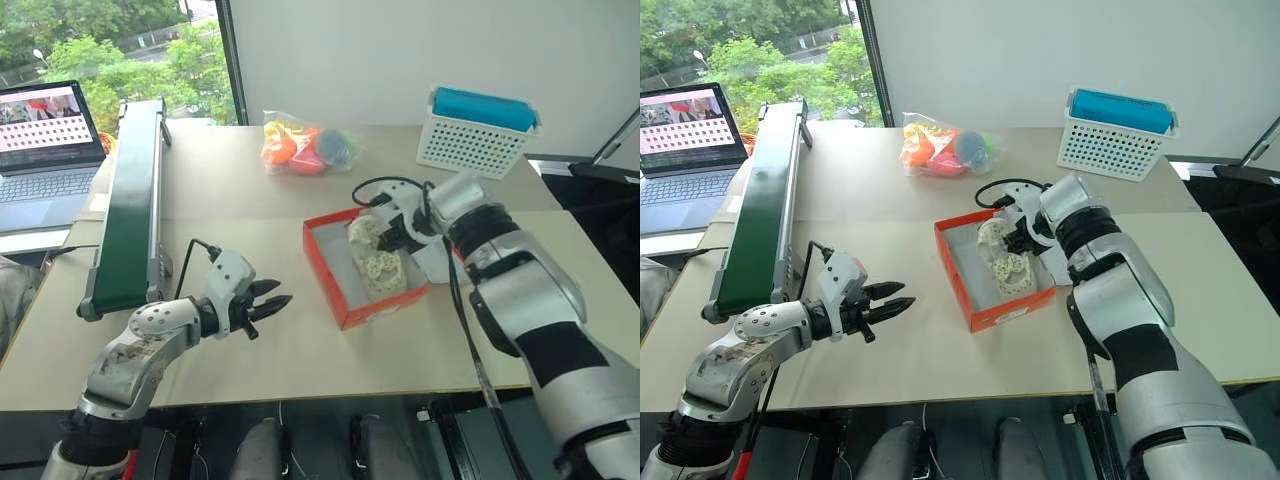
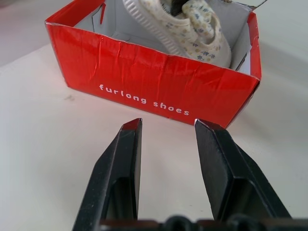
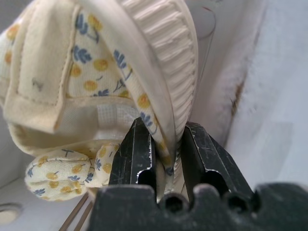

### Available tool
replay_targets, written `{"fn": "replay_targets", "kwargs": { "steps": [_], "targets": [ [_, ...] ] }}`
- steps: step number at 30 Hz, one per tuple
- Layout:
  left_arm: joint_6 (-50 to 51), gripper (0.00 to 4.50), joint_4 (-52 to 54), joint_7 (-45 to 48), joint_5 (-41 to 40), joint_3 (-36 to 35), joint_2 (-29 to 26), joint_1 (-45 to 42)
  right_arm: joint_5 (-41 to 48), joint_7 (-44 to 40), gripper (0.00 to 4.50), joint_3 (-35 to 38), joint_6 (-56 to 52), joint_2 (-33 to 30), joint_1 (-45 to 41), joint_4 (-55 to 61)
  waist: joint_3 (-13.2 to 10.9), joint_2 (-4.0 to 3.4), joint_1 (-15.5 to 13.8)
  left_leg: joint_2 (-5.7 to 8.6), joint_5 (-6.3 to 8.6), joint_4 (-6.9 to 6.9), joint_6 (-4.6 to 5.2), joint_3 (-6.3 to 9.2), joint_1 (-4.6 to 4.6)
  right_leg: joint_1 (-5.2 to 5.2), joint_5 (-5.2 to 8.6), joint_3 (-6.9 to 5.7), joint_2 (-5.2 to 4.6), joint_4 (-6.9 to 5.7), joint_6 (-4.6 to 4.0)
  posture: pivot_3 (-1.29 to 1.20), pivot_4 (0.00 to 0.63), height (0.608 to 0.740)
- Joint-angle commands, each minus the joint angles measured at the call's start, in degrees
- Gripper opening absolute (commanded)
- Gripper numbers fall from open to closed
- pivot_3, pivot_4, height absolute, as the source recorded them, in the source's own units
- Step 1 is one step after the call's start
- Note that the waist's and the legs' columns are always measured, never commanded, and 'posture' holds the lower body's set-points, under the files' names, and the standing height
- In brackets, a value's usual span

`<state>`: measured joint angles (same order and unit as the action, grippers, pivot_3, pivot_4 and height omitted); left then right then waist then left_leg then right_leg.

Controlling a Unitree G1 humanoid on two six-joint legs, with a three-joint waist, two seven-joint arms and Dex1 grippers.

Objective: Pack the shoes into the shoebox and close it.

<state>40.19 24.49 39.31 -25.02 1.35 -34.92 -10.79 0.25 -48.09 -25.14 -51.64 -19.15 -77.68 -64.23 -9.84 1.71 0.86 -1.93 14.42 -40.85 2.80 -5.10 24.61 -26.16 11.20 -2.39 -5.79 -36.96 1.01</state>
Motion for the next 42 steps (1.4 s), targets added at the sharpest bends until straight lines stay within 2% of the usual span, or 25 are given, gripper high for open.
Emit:
{"fn": "replay_targets", "kwargs": {
  "steps": [1, 4, 6, 7, 14, 21, 27, 29, 33, 37, 42],
  "targets": [
    [0.7, 1.85, 3.3, -0.2, -1.3, -0.9, -0.3, -0.1, -1.3, 2.9, 0.50, 2.8, 3.4, 1.8, 3.1, -3.9, 0.0, 0.02, 0.0, 0.00, 0.00, 0.00, 0.00, 0.01, 0.00, 0.01, 0.00, 0.00, 0.00, 0.00, 0.00, 0.00, 0.150, 0.699],
    [1.0, 1.85, 3.5, -0.2, -1.4, -1.0, -0.6, -0.1, -1.6, 4.9, 0.50, 5.6, 4.8, 2.7, 3.8, -4.9, 0.0, 0.02, 0.0, 0.01, 0.00, 0.01, -0.01, 0.00, 0.01, 0.00, 0.00, 0.00, -0.01, 0.01, 0.00, 0.00, 0.150, 0.699],
    [1.4, 1.85, 3.8, -0.2, -1.6, -1.2, -0.7, -0.1, -0.3, 7.9, 1.39, 9.3, 4.3, 3.1, 4.2, -5.2, 0.0, 0.02, 0.0, 0.00, -0.01, 0.01, -0.03, 0.01, 0.01, -0.01, 0.00, 0.00, -0.01, 0.00, 0.00, 0.00, 0.150, 0.699],
    [1.5, 1.85, 3.9, -0.2, -1.7, -1.2, -0.7, -0.1, 0.2, 8.6, 1.62, 10.8, 4.1, 3.3, 4.3, -5.3, 0.0, 0.02, -0.1, 0.00, -0.02, 0.01, -0.03, 0.01, 0.01, -0.01, 0.00, 0.00, -0.01, -0.01, 0.00, 0.00, 0.150, 0.699],
    [1.5, 1.85, 3.3, 0.2, -1.8, -1.0, -1.0, -0.7, -2.9, 10.7, 3.98, 11.7, 6.8, 3.1, 1.6, -2.8, 0.0, 0.01, -0.1, 0.03, -0.02, -0.01, -0.04, 0.01, 0.00, 0.00, 0.00, 0.01, -0.03, -0.03, 0.00, 0.00, 0.150, 0.699],
    [1.3, 1.85, 2.8, 0.4, -1.8, -0.7, -0.9, -1.7, -3.8, 15.6, 3.98, 13.9, 10.0, 0.5, -2.4, 4.1, -0.1, -0.11, 0.1, 0.02, -0.03, 0.02, -0.05, -0.01, 0.13, -0.15, 0.00, 0.02, -0.02, -0.03, 0.00, 0.00, 0.150, 0.699],
    [1.1, 1.85, 2.0, 1.1, -1.7, -0.4, -1.2, -2.8, -6.0, 17.2, 3.98, 13.1, 9.2, -2.1, -0.1, 16.8, -0.1, -0.12, 0.1, 0.03, -0.03, 0.02, -0.04, -0.01, 0.12, -0.14, 0.00, 0.02, -0.02, -0.03, -0.01, 0.00, 0.150, 0.699],
    [1.0, 1.85, 1.8, 1.4, -1.6, -0.4, -1.3, -3.0, -5.6, 16.1, 3.98, 13.2, 6.9, -2.4, 1.6, 21.7, -0.1, -0.12, 0.1, 0.02, -0.03, 0.02, -0.04, -0.01, 0.12, -0.14, 0.01, 0.02, -0.01, -0.02, 0.00, 0.00, 0.150, 0.699],
    [1.0, 1.85, 1.3, 1.6, -1.4, -0.4, -1.3, -3.4, 1.5, 6.1, 3.98, 13.8, -4.5, -3.0, 8.2, 38.2, -0.1, -0.12, 0.1, 0.01, -0.02, 0.01, -0.04, 0.00, 0.11, -0.11, 0.00, 0.01, -0.01, -0.02, 0.00, 0.00, 0.150, 0.699],
    [0.2, 1.85, 0.7, -0.3, -1.2, -2.6, -0.3, -3.0, 5.6, 5.1, 3.98, 16.4, -10.4, -3.7, 12.2, 48.3, -0.1, -0.13, 0.0, 0.01, -0.02, 0.00, -0.03, 0.00, 0.12, -0.13, 0.00, 0.02, -0.02, -0.04, 0.00, 0.00, 0.150, 0.699],
    [-4.7, 1.85, -5.5, -17.4, 5.1, -11.3, 6.7, -7.6, 10.4, 3.0, 3.98, 18.4, -5.5, -5.5, 22.5, 67.4, -0.1, -0.11, -0.4, 0.01, -0.02, 0.02, -0.02, 0.06, 0.11, -0.10, 0.00, -0.03, -0.01, 0.01, 0.00, 0.00, 0.150, 0.699]
  ]
}}
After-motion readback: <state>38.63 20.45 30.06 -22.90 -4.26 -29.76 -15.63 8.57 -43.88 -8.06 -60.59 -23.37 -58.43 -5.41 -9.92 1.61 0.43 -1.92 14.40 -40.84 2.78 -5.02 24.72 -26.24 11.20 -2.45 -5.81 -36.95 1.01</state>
